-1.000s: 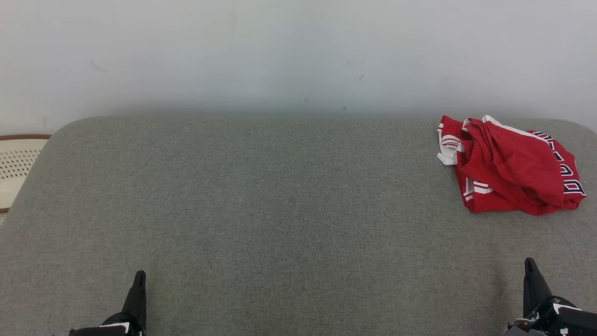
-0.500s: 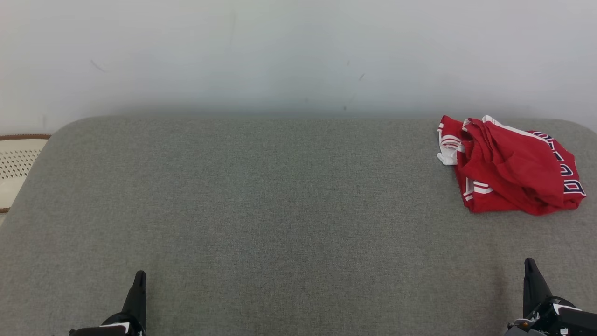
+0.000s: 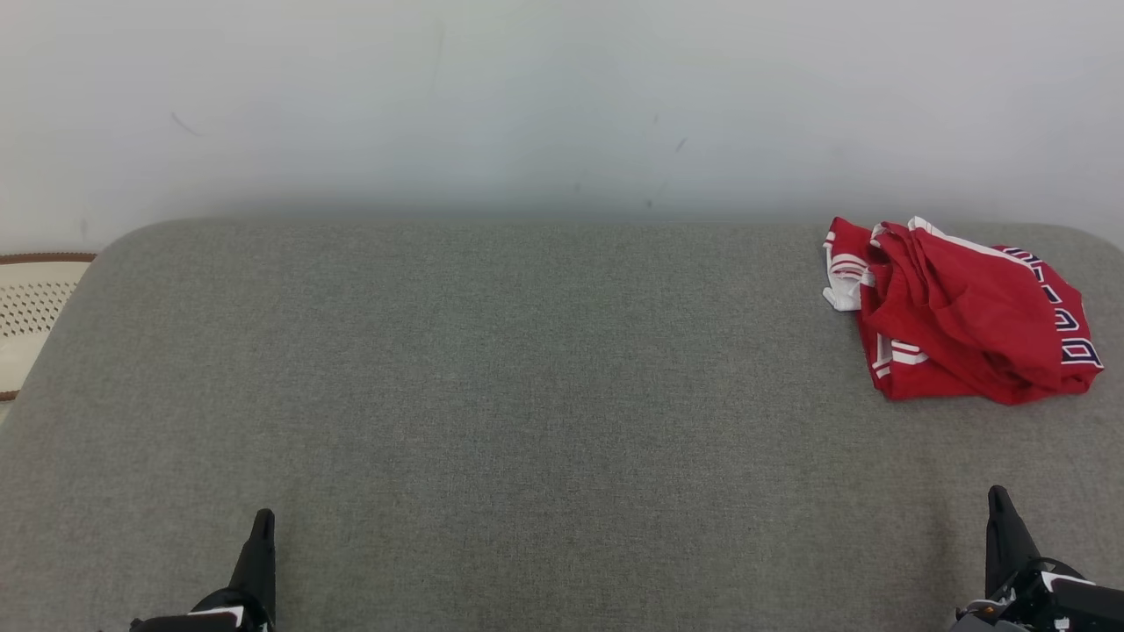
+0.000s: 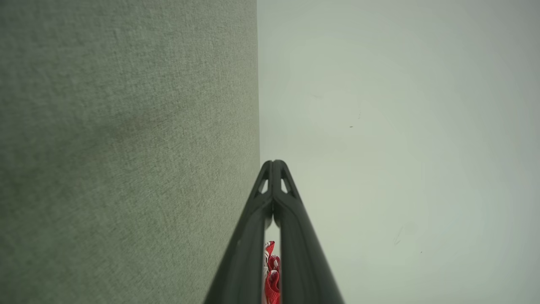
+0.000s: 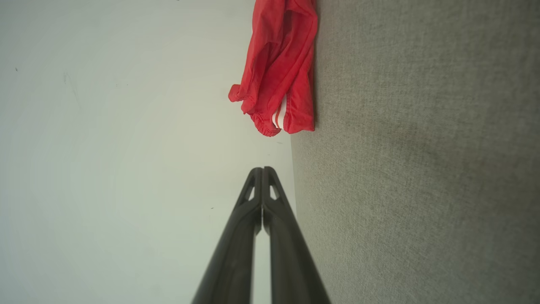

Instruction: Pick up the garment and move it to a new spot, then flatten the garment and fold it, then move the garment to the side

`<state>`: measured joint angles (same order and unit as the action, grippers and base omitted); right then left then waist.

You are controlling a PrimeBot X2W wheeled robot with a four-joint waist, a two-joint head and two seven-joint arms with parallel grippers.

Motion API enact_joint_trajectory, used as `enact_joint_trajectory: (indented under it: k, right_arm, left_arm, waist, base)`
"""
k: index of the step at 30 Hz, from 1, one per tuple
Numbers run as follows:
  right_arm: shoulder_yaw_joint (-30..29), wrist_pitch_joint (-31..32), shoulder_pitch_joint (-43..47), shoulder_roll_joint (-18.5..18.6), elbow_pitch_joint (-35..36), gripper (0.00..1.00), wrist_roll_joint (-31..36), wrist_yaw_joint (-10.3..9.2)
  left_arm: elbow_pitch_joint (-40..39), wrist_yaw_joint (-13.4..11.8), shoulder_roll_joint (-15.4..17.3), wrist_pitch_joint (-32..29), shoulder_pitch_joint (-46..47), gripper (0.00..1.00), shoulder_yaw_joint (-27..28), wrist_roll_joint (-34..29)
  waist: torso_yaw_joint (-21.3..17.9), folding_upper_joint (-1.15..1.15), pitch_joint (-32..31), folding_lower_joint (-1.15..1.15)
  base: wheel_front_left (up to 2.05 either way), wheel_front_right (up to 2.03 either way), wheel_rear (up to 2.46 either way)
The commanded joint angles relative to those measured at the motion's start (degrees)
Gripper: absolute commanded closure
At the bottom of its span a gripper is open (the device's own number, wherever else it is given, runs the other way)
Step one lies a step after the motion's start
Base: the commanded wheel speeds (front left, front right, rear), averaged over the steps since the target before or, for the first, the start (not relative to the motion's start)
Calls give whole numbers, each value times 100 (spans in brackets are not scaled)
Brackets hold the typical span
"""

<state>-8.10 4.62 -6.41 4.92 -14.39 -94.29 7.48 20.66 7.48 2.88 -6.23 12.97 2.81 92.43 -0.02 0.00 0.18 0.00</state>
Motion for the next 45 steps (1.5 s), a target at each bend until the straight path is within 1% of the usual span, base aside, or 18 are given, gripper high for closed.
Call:
enact_joint_trajectory:
  k: [1,45]
  right_arm:
    - [-10,40,-13,-19,-21,100,36,2]
    - [-81,88,-26,-62,-26,100,86,2]
  left_arm:
    - [25,17,-5,-3,19,100,5,22]
    - [24,17,-5,-1,19,100,3,23]
  waist:
    - [0,0,0,0]
    - [0,0,0,0]
  base:
    - [0,0,0]
    - [0,0,0]
